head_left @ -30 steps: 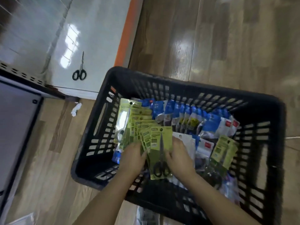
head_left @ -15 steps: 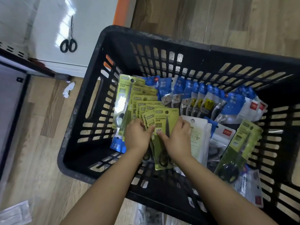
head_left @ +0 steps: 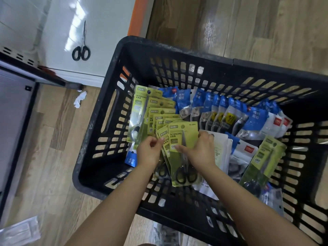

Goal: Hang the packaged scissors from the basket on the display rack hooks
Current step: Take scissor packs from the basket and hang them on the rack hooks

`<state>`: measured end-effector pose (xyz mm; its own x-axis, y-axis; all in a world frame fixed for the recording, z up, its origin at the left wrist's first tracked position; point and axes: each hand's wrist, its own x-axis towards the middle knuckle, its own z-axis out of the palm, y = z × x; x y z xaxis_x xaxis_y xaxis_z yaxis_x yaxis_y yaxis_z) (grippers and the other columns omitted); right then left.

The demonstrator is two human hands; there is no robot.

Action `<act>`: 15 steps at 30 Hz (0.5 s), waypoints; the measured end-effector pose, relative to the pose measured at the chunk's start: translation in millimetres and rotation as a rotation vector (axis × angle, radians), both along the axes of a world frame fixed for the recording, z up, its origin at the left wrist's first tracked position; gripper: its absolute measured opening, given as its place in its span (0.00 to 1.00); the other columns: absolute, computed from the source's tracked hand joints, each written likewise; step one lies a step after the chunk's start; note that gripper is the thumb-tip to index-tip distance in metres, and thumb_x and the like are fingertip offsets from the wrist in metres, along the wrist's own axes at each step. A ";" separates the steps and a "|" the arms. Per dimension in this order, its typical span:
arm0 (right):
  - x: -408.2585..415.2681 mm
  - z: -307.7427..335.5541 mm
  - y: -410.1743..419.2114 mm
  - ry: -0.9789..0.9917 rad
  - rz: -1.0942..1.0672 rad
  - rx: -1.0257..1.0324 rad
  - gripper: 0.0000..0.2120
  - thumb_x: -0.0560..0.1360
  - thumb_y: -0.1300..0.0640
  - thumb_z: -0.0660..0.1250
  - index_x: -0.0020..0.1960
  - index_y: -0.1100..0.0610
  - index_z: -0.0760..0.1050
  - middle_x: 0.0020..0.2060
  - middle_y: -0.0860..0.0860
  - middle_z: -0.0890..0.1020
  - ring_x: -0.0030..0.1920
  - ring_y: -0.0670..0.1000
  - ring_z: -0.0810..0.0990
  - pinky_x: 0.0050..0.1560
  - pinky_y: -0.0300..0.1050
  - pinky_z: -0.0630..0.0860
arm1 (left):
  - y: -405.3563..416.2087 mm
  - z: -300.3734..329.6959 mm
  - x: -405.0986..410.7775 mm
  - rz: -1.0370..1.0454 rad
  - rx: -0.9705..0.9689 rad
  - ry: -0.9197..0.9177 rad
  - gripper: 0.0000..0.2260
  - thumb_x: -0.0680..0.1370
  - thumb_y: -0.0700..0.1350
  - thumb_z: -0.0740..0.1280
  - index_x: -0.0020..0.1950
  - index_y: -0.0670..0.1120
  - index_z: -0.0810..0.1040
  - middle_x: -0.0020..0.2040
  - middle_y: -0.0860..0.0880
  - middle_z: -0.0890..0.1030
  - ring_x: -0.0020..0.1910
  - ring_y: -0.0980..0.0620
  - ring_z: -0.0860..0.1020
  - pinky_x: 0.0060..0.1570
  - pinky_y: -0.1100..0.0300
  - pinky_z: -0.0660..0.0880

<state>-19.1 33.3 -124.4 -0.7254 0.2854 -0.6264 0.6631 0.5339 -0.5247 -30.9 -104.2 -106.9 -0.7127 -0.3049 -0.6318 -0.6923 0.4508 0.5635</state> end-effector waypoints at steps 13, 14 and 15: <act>11.1 8.7 23.6 -0.061 -0.156 -0.358 0.16 0.74 0.59 0.69 0.57 0.54 0.67 0.48 0.46 0.76 0.50 0.47 0.75 0.52 0.40 0.71 | 5.9 9.2 7.2 0.090 0.304 -0.270 0.04 0.77 0.41 0.67 0.50 0.49 0.76 0.48 0.51 0.79 0.51 0.53 0.77 0.57 0.57 0.72; 11.6 7.8 24.6 -0.071 -0.158 -0.366 0.15 0.75 0.59 0.68 0.59 0.55 0.68 0.48 0.46 0.76 0.51 0.47 0.75 0.53 0.40 0.70 | 5.7 8.5 6.9 0.082 0.304 -0.279 0.03 0.77 0.41 0.66 0.48 0.49 0.76 0.48 0.51 0.79 0.50 0.53 0.77 0.55 0.59 0.71; 11.8 6.2 25.9 -0.083 -0.165 -0.376 0.15 0.76 0.60 0.67 0.60 0.57 0.69 0.49 0.47 0.76 0.52 0.47 0.75 0.53 0.40 0.70 | 5.5 7.8 6.4 0.073 0.307 -0.292 0.03 0.78 0.41 0.66 0.47 0.48 0.77 0.48 0.51 0.79 0.50 0.54 0.76 0.54 0.60 0.70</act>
<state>-7.4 59.2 -118.2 -0.6318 0.1341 -0.7635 0.7719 0.1985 -0.6039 -24.5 -98.7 -99.1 -0.4739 -0.1143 -0.8731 -0.8665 0.2371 0.4392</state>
